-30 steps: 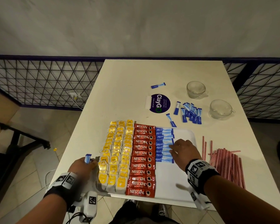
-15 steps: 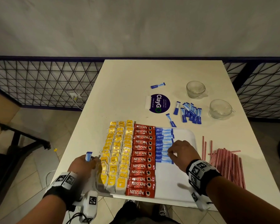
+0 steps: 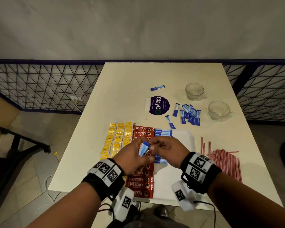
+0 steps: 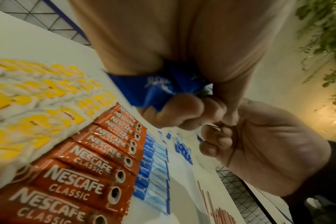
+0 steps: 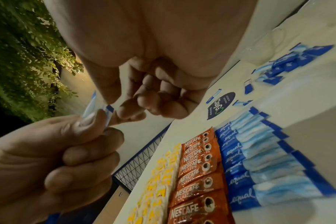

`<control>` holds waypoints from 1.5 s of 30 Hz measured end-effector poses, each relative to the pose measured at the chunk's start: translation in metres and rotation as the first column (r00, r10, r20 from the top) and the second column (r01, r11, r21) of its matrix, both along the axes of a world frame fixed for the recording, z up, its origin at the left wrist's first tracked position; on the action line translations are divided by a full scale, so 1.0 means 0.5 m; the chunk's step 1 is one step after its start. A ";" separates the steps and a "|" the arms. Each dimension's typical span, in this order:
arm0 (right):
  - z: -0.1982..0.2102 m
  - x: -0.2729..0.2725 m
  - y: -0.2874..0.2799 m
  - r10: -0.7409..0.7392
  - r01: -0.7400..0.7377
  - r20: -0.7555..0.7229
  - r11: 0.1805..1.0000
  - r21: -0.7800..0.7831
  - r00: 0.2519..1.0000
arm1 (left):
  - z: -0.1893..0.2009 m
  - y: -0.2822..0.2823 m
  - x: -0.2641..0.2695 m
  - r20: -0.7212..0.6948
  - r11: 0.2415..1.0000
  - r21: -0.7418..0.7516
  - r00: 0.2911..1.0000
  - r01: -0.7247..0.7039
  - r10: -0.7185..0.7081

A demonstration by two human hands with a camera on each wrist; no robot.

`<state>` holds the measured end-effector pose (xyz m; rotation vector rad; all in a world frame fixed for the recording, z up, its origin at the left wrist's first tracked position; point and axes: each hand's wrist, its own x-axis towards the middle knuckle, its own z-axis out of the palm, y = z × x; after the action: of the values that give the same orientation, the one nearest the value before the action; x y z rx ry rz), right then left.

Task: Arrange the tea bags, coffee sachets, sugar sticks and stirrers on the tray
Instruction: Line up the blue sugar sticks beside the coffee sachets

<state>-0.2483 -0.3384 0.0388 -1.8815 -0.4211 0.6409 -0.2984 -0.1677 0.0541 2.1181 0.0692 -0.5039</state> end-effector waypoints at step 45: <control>-0.029 -0.008 -0.080 -0.405 0.461 -0.356 0.884 0.084 0.842 | -0.034 -0.017 0.005 0.027 0.926 -0.230 0.949 -0.300 0.314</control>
<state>-0.2525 -0.3781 0.0242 -1.5934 0.1699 0.5730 -0.2957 -0.1762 0.0372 1.8558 0.2916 -0.2441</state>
